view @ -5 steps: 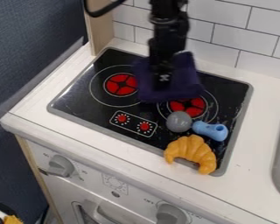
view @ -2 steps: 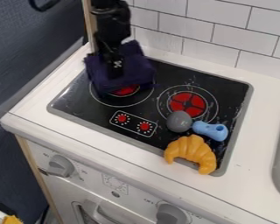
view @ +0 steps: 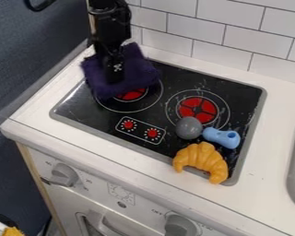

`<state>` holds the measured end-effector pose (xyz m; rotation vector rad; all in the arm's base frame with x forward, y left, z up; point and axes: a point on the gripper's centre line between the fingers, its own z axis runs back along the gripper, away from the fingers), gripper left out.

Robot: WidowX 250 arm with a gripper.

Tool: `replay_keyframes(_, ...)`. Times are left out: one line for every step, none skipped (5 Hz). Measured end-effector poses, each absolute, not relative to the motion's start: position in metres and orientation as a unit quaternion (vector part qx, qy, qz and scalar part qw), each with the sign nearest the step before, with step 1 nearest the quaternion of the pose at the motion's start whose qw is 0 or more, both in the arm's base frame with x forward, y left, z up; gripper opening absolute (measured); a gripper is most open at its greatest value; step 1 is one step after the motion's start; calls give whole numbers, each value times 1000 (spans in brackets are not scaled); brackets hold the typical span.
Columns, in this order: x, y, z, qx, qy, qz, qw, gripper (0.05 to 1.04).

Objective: Move the purple cloth to the left burner

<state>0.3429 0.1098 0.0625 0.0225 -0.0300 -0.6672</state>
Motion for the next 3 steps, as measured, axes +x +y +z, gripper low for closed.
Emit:
replay_keyframes(342,100,88,22,-20,-329,944,999)
replay_keyframes(342,93,124,56,-49,-331,941,999)
replay_keyframes(342,93,126,57,-51,-330,941,999)
